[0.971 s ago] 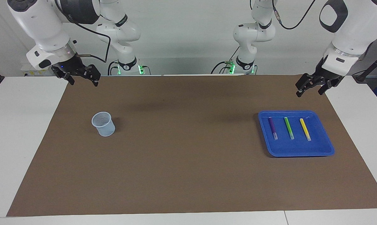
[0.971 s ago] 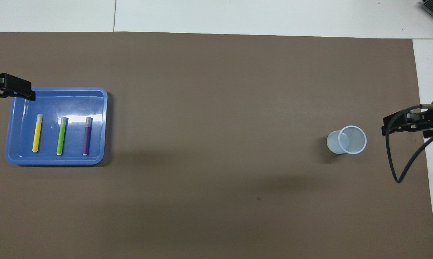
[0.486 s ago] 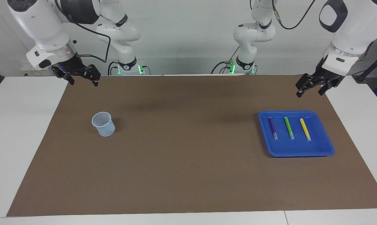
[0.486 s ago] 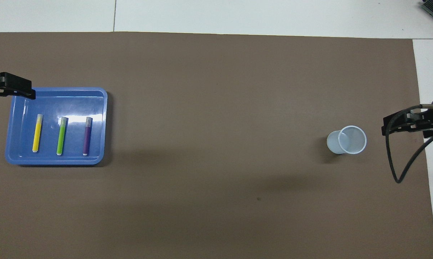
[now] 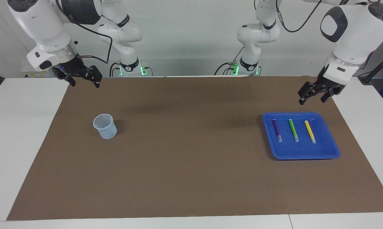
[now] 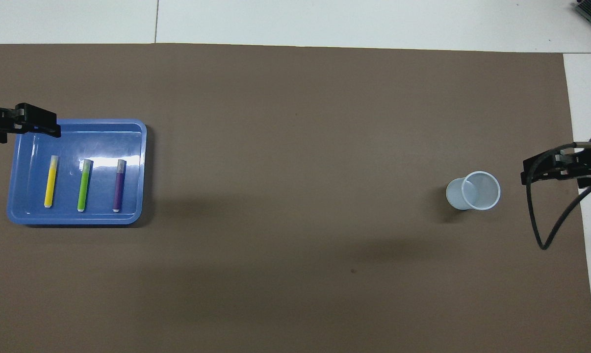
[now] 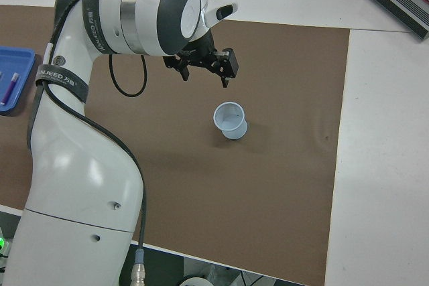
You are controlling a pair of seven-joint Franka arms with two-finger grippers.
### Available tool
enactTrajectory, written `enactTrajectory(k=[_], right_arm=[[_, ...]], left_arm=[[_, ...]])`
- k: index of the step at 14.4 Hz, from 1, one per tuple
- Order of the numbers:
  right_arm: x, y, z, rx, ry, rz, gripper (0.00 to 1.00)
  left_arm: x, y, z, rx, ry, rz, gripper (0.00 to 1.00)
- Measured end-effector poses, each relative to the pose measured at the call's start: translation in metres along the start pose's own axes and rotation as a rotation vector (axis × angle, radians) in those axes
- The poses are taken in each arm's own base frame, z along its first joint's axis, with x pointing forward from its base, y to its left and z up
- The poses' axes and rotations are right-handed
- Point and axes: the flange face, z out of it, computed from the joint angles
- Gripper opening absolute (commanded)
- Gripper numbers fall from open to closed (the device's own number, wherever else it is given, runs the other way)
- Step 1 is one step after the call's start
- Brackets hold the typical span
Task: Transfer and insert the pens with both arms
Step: 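Move the left gripper over the purple pen in the blue tray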
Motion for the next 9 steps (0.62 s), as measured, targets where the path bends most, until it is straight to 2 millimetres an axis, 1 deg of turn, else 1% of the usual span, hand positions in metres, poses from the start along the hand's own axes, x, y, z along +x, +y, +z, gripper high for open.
enactTrajectory(k=[4, 6, 9], right_arm=[[0.0, 0.0, 0.0, 0.0, 0.0, 0.0, 1.0], [0.0, 0.0, 0.0, 0.0, 0.0, 0.0, 1.0], [0.0, 0.0, 0.0, 0.0, 0.0, 0.0, 1.0]], left_arm=[[0.0, -0.002, 0.041, 0.001, -0.019, -0.003, 1.0], [-0.001, -0.007, 0.052, 0.002, -0.025, -0.006, 1.0], [-0.002, -0.014, 0.061, 0.002, -0.033, -0.005, 1.0]])
